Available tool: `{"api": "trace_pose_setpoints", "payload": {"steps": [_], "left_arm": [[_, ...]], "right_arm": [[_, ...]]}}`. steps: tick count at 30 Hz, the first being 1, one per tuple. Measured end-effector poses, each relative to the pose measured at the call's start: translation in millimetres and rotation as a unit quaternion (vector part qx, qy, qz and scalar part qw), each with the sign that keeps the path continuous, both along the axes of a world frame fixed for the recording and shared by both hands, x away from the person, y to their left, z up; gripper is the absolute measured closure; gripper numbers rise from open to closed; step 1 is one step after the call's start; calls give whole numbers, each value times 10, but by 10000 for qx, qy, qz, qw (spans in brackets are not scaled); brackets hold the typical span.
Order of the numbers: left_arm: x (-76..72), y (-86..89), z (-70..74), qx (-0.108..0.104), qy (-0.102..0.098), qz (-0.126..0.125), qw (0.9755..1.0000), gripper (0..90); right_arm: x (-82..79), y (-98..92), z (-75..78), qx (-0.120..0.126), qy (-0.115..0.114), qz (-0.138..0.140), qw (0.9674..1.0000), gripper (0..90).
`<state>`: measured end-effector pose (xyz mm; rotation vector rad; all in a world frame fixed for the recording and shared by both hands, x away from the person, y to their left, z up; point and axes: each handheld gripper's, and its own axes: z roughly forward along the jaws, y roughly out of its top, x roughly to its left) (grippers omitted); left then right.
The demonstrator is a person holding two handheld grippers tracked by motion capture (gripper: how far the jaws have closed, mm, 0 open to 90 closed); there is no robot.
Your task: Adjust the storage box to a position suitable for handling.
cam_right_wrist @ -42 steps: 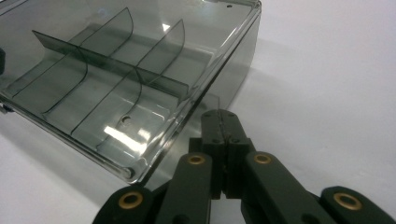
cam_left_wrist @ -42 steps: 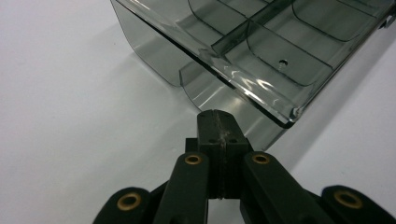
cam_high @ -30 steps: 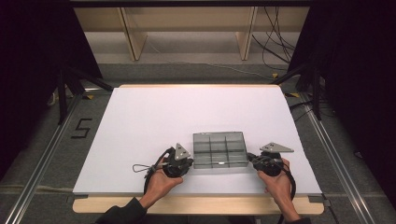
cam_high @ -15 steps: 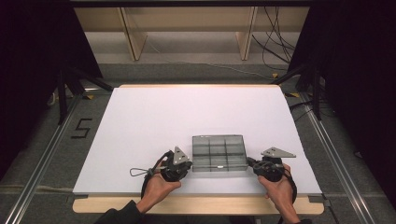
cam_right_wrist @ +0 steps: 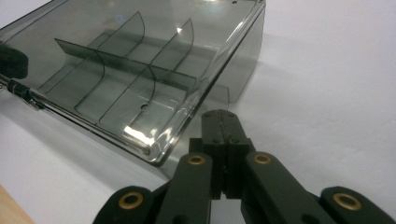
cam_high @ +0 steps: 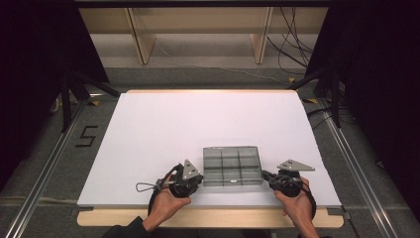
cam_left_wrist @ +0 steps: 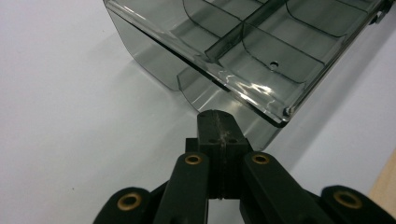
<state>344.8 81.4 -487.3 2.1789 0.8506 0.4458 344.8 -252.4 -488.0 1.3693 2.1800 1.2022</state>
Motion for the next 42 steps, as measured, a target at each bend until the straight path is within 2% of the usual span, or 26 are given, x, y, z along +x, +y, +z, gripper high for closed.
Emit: {"api": "trace_pose_setpoints", "payload": {"steps": [6, 8, 9, 10, 11, 14, 15, 16, 17, 19, 20, 22, 23, 24, 27, 28, 29, 30, 31, 32, 35, 36, 38, 39, 41, 42], "left_arm": [[-46, 8, -1, 9, 34, 54, 10000, 896], [-59, 1, -7, -94, 13, 7, 10000, 895], [-63, 12, -4, -18, 8, 17, 10000, 896], [-63, 38, 15, 155, 43, -141, 9998, 896], [-87, 9, -11, -81, 57, 49, 9999, 895], [-102, 20, 0, -28, 21, -27, 10000, 896], [-118, 43, 12, 94, 95, -152, 9998, 895], [-123, 40, 8, 51, 53, -153, 9999, 895], [-133, 30, -1, -46, 34, -78, 10000, 895], [-135, 68, 23, 221, 52, -234, 9995, 896], [-149, 42, -1, -46, 51, -87, 9999, 896], [-152, 53, -2, -9, 35, -99, 9999, 895], [-166, 45, -15, -141, 91, -52, 9998, 895], [-176, 47, -12, -90, 104, 11, 9999, 896], [-184, 66, 1, -17, 97, -94, 9999, 895], [-180, 89, 16, 163, 62, -225, 9996, 895], [-193, 72, 3, 25, 26, -103, 9999, 896], [-206, 61, -6, -99, 34, -88, 9999, 896], [-212, 76, -1, 6, 57, -106, 9999, 895], [-228, 66, -12, -90, 112, -21, 9999, 895], [-238, 106, 18, 227, 50, -288, 9993, 895], [-258, 83, 2, 40, 5, -170, 9998, 895], [-291, 74, -5, -63, 81, -165, 9998, 896], [-288, 100, 14, 171, 56, -289, 9994, 895], [-289, 104, 16, 174, 32, -318, 9993, 895], [-311, 81, -5, -58, 62, -164, 9998, 895]], "right_arm": [[-51, 12, -3, -56, -67, 26, 10000, 900], [-62, 14, 1, -161, -67, 34, 9998, 900], [-77, 10, 3, -161, -122, -1, 9998, 900], [-109, 35, 12, -8, 63, -35, 10000, 900], [-95, 14, 1, -65, -109, 43, 9999, 900], [-128, 19, 7, -67, -44, 52, 10000, 900], [-141, 7, 14, -106, -76, 63, 9999, 900], [-162, 25, 8, 55, -46, 23, 10000, 900], [-156, 11, 5, -11, -118, 103, 9999, 900], [-188, 16, 21, -57, 17, 83, 9999, 900], [-208, 30, 19, 20, -13, 18, 10000, 900], [-220, 22, 16, 62, -1, 119, 9999, 900], [-236, 20, 26, -18, -29, 80, 10000, 900], [-261, 49, 24, 165, 79, 10, 9998, 900], [-274, 26, 19, -2, -121, 110, 9999, 900], [-292, 27, 24, 15, -8, 105, 9999, 900], [-321, 51, 27, 113, 137, 34, 9998, 900], [-301, 34, 4, 95, -48, 149, 9998, 900], [-323, 48, 8, 134, -53, 55, 9999, 900], [-330, 29, 23, 38, -27, 130, 9999, 900], [-345, 30, 7, 102, -63, 143, 9998, 900], [-348, 28, 3, 116, -50, 183, 9998, 900], [-359, 26, -1, 83, -67, 171, 9998, 900], [-382, 32, 5, 84, 92, 105, 9999, 900], [-384, 25, -1, 72, 25, 153, 9999, 900], [-388, 27, 0, 38, -26, 153, 9999, 900]]}}
